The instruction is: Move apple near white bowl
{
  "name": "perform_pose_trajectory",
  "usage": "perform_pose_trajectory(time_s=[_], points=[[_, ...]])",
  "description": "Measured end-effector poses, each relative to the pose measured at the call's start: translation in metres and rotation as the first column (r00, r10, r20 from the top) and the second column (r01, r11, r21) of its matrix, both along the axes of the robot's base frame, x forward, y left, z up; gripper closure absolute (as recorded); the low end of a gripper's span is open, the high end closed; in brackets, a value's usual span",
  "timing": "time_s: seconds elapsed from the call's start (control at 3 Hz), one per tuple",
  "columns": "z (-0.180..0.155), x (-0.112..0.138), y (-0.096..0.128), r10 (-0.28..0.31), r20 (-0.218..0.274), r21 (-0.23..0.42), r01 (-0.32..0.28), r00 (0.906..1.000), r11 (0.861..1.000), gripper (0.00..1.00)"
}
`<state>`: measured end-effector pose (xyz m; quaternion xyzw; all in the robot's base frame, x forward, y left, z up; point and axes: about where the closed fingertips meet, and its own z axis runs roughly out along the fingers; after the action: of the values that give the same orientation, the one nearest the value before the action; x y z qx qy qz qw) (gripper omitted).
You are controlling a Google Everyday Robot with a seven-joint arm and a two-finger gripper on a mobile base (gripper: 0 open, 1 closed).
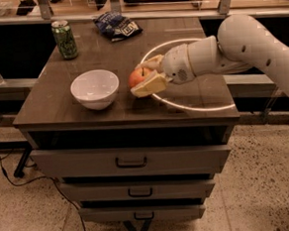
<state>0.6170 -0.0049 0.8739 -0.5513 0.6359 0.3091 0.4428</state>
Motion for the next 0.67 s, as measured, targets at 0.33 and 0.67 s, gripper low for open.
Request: perform_pose_trajectory(time_s=[0.33,0.67], points=[[-0.0034,0.0004,0.0097,0.018,0.006,0.017,-0.018,0.9998,1.0,0.65],[-0.004,-0.0015,0.0181,0.036,0.006,0.033,-0.036,0.9993,0.999,0.41]])
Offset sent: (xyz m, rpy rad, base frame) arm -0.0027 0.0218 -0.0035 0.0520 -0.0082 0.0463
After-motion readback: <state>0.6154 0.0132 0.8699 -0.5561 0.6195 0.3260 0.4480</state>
